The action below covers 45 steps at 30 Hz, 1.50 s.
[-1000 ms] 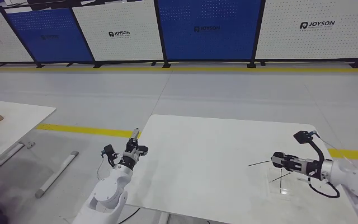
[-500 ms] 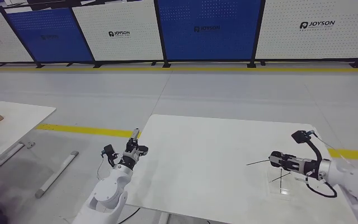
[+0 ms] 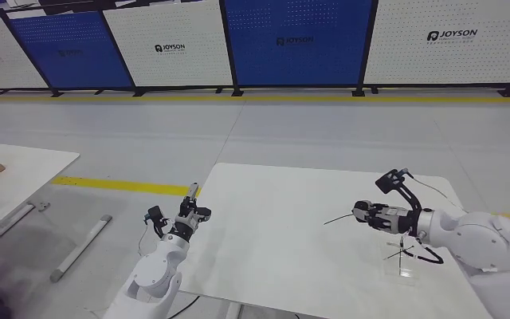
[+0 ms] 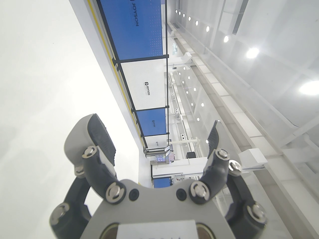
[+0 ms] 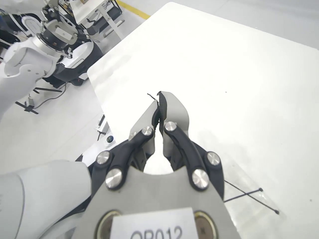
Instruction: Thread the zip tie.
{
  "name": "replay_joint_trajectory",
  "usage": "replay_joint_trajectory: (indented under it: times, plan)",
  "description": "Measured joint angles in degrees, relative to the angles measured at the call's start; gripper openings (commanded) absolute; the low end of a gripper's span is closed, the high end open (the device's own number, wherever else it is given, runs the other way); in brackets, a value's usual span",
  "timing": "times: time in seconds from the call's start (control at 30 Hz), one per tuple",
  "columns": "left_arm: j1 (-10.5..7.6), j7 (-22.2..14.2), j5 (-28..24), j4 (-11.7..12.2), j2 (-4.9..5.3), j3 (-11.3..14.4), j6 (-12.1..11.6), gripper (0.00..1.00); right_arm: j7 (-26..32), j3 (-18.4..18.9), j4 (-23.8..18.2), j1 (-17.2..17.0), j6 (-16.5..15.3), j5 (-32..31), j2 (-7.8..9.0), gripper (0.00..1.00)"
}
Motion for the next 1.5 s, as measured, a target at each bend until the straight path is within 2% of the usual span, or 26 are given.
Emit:
replay_joint_trajectory:
  times: [0.07, 0.67, 0.87, 0.97, 1.07, 1.23, 1.3, 1.5]
  plan:
    - [0.0, 0.0, 0.0, 0.0, 0.0, 0.0, 0.0, 1.0, 0.0, -1.1, 1.0, 0.8, 0.0, 0.0, -0.17, 0.0]
    - [0.0, 0.0, 0.0, 0.0, 0.0, 0.0, 0.0, 1.0, 0.0, -0.8, 0.8, 0.7, 0.0, 0.0, -0.14, 0.0]
    - [0.0, 0.0, 0.0, 0.0, 0.0, 0.0, 0.0, 1.0, -4.0, -1.9, -1.4, 1.3, 0.0, -3.7, -0.17, 0.0]
    - [0.0, 0.0, 0.0, 0.0, 0.0, 0.0, 0.0, 1.0, -7.5, -4.3, -1.4, 2.4, 0.0, -6.4, -0.03, 0.0]
    - [0.0, 0.0, 0.0, 0.0, 0.0, 0.0, 0.0, 1.0, -10.9, -8.2, -1.1, 4.2, 0.0, -8.7, 0.16, 0.0]
    - [0.0, 0.0, 0.0, 0.0, 0.0, 0.0, 0.0, 1.0, -15.7, -16.8, 1.3, 9.2, 0.0, -12.0, 0.61, 0.0]
    - [0.0, 0.0, 0.0, 0.0, 0.0, 0.0, 0.0, 1.0, -17.0, -19.7, 2.7, 11.1, 0.0, -10.8, 0.69, 0.0]
    - [0.0, 0.0, 0.0, 0.0, 0.0, 0.0, 0.0, 1.0, -17.3, -20.3, 3.2, 11.6, 0.0, -10.0, 0.69, 0.0]
